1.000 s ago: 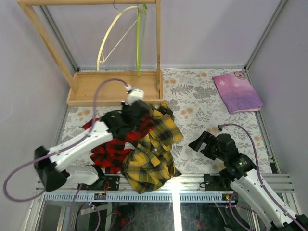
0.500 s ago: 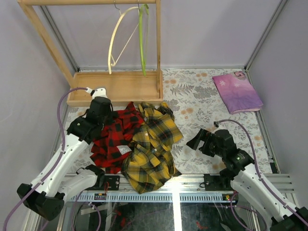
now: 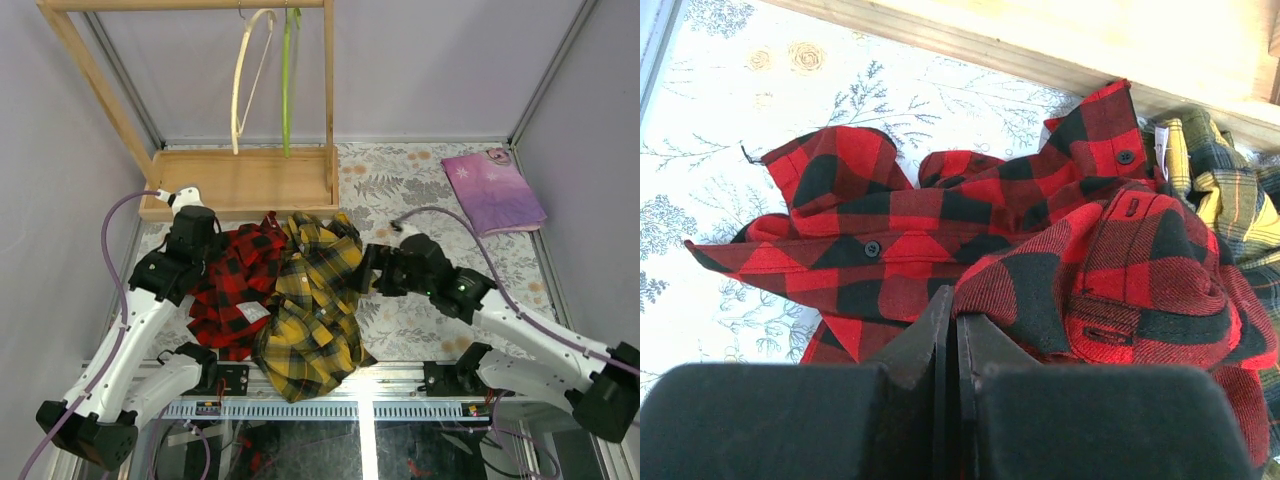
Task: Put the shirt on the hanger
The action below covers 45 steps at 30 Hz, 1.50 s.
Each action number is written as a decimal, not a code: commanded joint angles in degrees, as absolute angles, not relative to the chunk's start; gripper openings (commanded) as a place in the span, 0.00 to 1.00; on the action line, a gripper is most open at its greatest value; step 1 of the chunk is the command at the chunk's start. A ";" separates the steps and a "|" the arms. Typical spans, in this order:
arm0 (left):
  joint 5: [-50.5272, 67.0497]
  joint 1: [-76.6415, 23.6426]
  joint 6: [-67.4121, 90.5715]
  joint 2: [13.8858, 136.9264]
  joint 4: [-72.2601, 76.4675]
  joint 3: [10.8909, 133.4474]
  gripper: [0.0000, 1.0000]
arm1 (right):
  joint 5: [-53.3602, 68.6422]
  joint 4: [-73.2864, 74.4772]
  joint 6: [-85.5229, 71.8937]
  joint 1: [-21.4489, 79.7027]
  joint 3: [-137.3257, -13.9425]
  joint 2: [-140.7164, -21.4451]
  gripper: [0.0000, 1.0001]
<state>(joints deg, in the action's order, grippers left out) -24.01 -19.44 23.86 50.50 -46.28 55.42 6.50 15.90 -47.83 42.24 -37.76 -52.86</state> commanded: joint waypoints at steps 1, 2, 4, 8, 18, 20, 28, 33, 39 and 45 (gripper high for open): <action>-25.27 -19.11 24.83 49.74 -44.50 54.44 0.00 | -0.21 10.22 -47.36 53.48 -47.66 -59.02 0.92; -25.23 -19.13 24.79 49.46 -44.34 54.38 0.00 | -2.36 10.19 -46.91 56.28 -49.19 -60.72 0.92; -25.40 -19.13 24.81 48.85 -44.09 54.16 0.00 | -5.73 10.56 -45.76 61.47 -51.75 -64.43 0.92; -25.31 -19.16 24.70 48.54 -43.78 53.97 0.00 | -11.94 12.60 -43.49 69.77 -55.89 -73.42 0.94; -24.10 -19.18 24.26 48.72 -43.20 53.69 0.00 | -14.89 11.63 -44.68 76.19 -59.41 -89.07 1.00; -24.04 -19.11 24.26 48.53 -43.07 53.62 0.00 | -16.49 12.70 -45.57 76.20 -60.29 -92.21 0.99; -23.95 -19.09 24.18 47.97 -43.00 53.55 0.00 | -24.19 16.05 -46.25 74.80 -62.31 -100.33 0.43; -24.10 -19.09 24.24 47.58 -43.04 53.44 0.00 | -24.31 14.87 -46.83 69.04 -55.72 -96.50 0.01; -23.80 -19.16 24.02 47.16 -42.76 53.33 0.00 | -30.09 19.08 -46.30 56.61 -48.01 -82.82 0.00; -23.83 -19.13 24.05 47.20 -42.83 53.35 0.00 | -39.90 26.91 -40.17 45.48 -49.51 -68.36 0.00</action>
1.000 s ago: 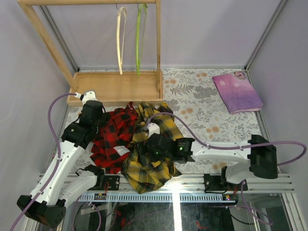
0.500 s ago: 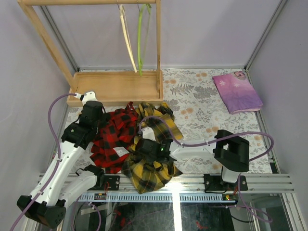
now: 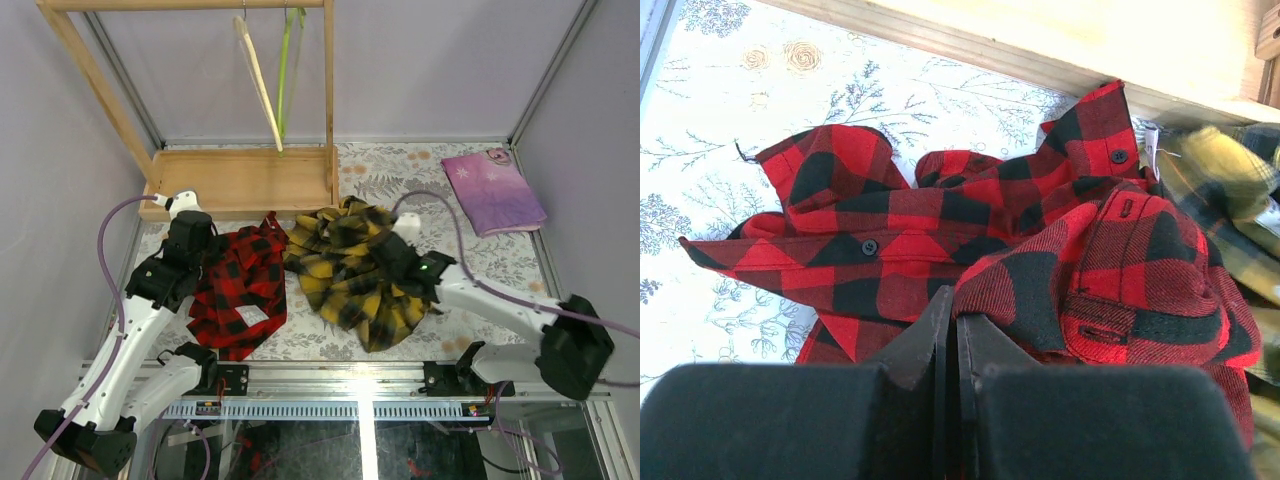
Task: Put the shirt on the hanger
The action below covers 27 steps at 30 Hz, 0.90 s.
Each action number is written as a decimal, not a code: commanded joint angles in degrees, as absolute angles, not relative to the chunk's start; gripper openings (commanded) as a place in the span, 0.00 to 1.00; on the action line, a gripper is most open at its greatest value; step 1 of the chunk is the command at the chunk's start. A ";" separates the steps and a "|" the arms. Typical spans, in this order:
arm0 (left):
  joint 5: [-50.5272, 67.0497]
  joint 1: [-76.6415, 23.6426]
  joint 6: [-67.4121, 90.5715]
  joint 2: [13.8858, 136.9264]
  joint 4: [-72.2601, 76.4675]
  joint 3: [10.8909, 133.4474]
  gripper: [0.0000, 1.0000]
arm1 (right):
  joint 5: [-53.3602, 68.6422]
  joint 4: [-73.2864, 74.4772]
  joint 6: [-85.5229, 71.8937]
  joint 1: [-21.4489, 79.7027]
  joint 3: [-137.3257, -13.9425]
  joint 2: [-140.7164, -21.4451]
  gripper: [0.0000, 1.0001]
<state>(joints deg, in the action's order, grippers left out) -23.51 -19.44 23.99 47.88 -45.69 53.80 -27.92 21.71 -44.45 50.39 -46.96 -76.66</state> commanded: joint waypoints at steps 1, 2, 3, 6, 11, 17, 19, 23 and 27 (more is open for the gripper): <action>-23.86 -19.15 24.00 47.13 -42.84 53.29 0.00 | -41.88 28.05 -38.69 43.90 -50.67 -66.56 0.00; -23.97 -19.15 24.07 47.09 -42.88 53.27 0.00 | -43.54 28.83 -36.99 42.51 -51.85 -64.94 0.00; -24.14 -19.16 24.08 47.02 -42.86 53.26 0.00 | -45.02 29.65 -34.78 41.25 -53.07 -63.02 0.00; -24.27 -19.13 24.21 46.94 -42.80 53.26 0.00 | -48.44 31.13 -29.59 38.21 -57.08 -59.59 0.00; -24.15 -19.08 24.24 47.28 -42.80 53.31 0.00 | -55.83 32.66 -21.43 37.00 -64.66 -55.31 0.00; -23.99 -19.14 24.17 47.57 -42.82 53.26 0.00 | -64.04 30.96 -11.27 37.00 -73.52 -51.61 0.00; -24.00 -19.15 24.17 47.65 -42.87 53.31 0.00 | -66.47 28.75 -8.12 37.00 -75.58 -50.31 0.00; -24.03 -19.16 24.28 47.64 -42.82 53.26 0.00 | -70.54 22.74 -1.29 37.00 -77.52 -47.28 0.00; -23.99 -19.11 24.28 47.70 -42.82 53.27 0.00 | -74.12 18.14 3.34 37.00 -76.34 -45.59 0.00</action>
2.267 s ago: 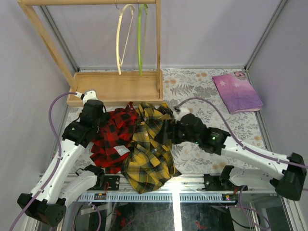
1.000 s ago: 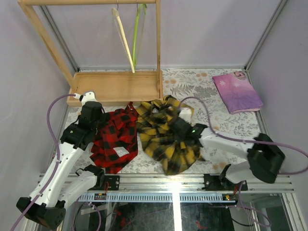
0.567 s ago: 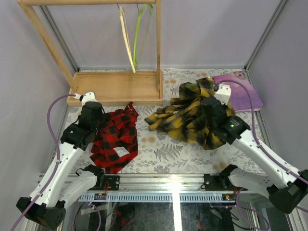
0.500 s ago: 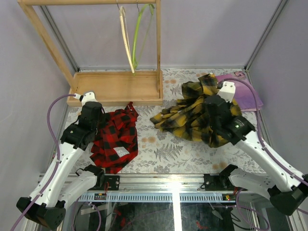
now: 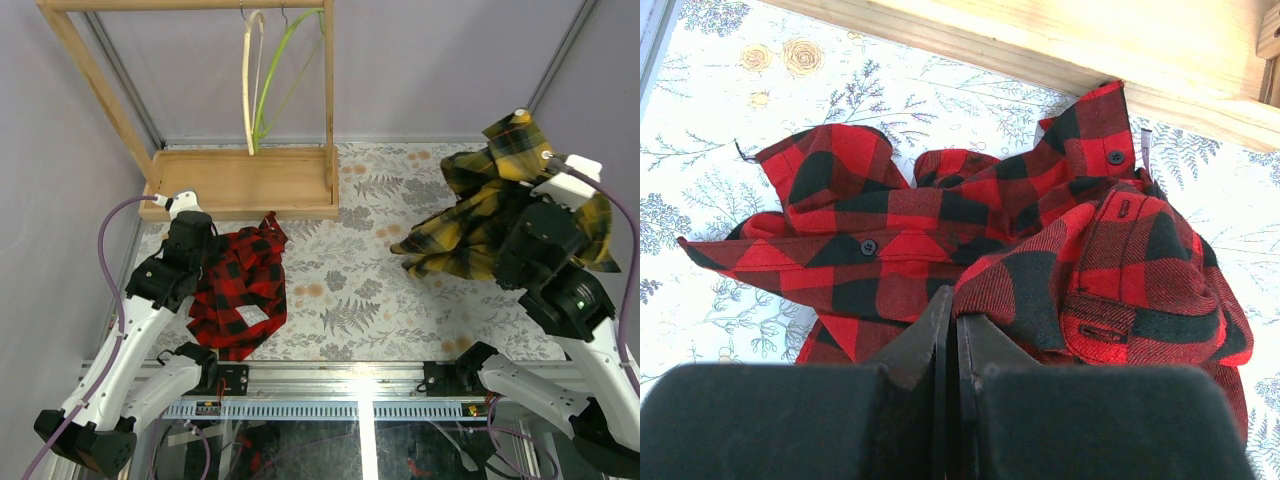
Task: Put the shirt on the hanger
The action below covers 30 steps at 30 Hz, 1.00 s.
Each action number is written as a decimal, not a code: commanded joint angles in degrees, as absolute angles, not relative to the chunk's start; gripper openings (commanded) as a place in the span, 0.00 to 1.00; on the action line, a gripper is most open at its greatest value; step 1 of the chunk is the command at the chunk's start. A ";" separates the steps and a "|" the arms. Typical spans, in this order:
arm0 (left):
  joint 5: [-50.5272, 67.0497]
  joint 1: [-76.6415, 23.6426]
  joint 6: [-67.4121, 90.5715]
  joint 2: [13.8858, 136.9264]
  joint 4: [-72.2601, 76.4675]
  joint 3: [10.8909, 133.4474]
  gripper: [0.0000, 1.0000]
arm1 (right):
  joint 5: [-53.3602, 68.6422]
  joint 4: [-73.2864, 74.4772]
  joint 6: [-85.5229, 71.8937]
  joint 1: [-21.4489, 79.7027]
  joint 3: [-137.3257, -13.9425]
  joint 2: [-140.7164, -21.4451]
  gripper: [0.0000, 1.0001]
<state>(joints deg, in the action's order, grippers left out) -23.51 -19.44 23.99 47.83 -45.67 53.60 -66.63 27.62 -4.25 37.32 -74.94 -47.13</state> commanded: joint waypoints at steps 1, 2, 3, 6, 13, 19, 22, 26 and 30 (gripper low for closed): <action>-23.99 -19.13 24.36 47.68 -42.80 53.26 0.00 | -75.13 17.89 3.71 37.00 -75.58 -45.34 0.00; -23.99 -19.15 24.31 47.77 -42.85 53.26 0.00 | -75.86 17.84 3.89 37.00 -74.17 -45.25 0.00; -23.99 -19.09 24.29 47.79 -42.85 53.26 0.00 | -76.16 18.27 3.49 37.00 -73.10 -45.30 0.00; -23.81 -19.16 24.26 47.92 -42.88 53.26 0.00 | -75.86 23.69 -2.09 36.94 -70.80 -47.14 0.00; -23.48 -19.18 24.17 48.00 -42.86 53.26 0.00 | -60.98 35.23 -16.36 26.02 -69.38 -53.88 0.01; -23.63 -19.16 24.19 48.08 -42.81 53.26 0.00 | -50.42 34.30 -20.51 8.85 -65.23 -51.69 0.00; -23.98 -19.16 24.28 47.97 -42.82 53.26 0.00 | -49.29 33.53 -21.56 1.78 -63.03 -49.56 0.00; -24.61 -19.16 24.43 47.77 -43.14 53.35 0.00 | -50.63 32.09 -21.48 -3.68 -61.38 -48.31 0.01; -24.52 -19.19 24.44 47.88 -43.08 53.43 0.00 | -47.37 33.23 -22.04 -4.13 -61.76 -47.70 0.55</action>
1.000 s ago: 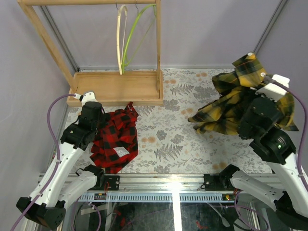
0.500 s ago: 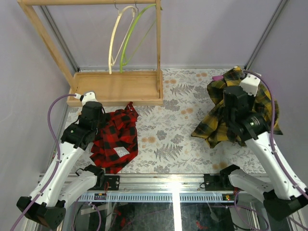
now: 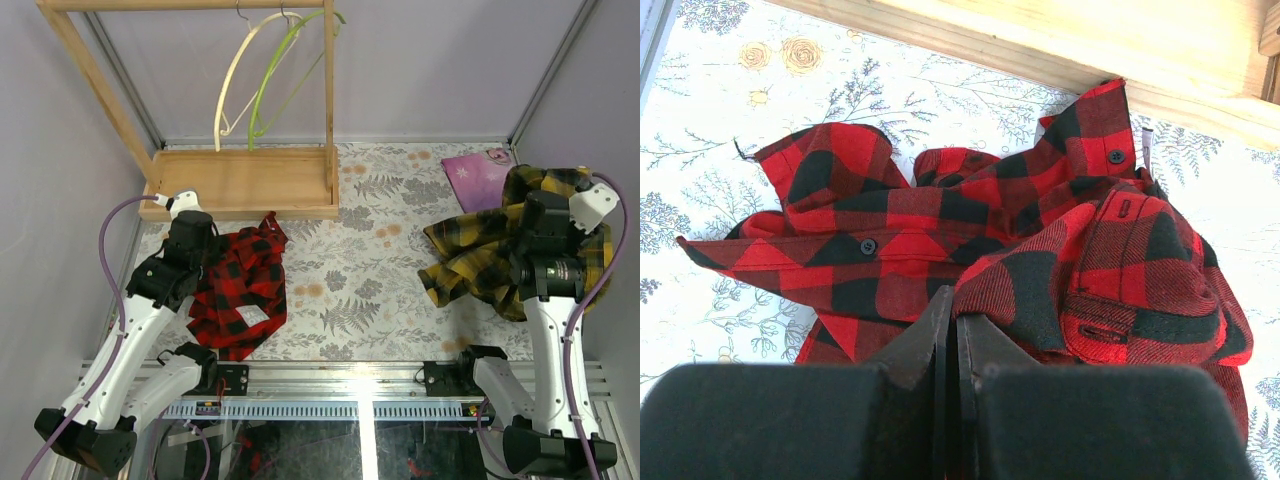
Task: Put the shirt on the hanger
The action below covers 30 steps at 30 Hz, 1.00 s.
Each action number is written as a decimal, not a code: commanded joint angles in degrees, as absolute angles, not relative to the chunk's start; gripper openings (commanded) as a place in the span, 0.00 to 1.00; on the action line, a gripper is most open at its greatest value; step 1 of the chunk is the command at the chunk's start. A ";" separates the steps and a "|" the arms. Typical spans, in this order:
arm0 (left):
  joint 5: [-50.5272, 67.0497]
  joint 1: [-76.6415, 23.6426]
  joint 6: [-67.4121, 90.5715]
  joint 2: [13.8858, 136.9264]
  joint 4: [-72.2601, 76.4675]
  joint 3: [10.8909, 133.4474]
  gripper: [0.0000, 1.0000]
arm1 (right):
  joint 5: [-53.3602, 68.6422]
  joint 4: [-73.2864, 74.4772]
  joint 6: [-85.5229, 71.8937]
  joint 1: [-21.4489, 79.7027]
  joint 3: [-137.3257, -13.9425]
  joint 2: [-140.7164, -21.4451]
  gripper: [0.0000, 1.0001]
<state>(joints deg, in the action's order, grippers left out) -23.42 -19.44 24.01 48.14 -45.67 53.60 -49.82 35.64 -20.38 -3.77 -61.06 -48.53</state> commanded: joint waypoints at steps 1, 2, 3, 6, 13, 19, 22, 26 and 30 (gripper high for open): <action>-24.43 -19.16 24.36 47.87 -43.07 53.48 0.00 | -47.13 34.06 -22.23 -4.13 -62.01 -47.58 0.64; -24.32 -19.16 24.39 47.81 -43.07 53.43 0.00 | -46.87 34.90 -22.33 -4.13 -62.41 -47.29 0.70; -24.29 -19.16 24.31 47.72 -43.09 53.44 0.00 | -46.54 35.59 -22.15 -4.13 -62.91 -46.76 0.75; -24.00 -19.15 24.22 47.10 -42.87 53.43 0.00 | -45.39 37.25 -20.92 -4.13 -66.01 -45.31 0.87; -21.88 -19.16 23.69 46.42 -42.38 53.36 0.00 | -27.30 38.64 -14.60 -4.13 -77.45 -43.58 0.89; -11.74 -19.12 20.38 43.04 -39.65 53.25 0.00 | 18.67 38.40 -9.72 -4.13 -79.11 -45.68 0.92; -4.61 -19.17 18.75 42.33 -39.63 54.92 0.00 | 28.10 36.08 -12.11 -4.13 -75.43 -45.30 0.93; 2.72 -19.20 19.83 44.11 -40.63 58.27 0.00 | 33.12 35.04 -14.80 -4.10 -69.65 -45.29 0.93; 6.20 -22.51 22.50 46.32 -40.76 63.27 0.00 | 29.94 36.54 -14.31 -4.13 -65.90 -45.00 0.91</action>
<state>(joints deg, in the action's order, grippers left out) -1.43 -19.84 21.10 44.99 -43.79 57.60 26.28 36.95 -13.50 -4.12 -67.96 -45.32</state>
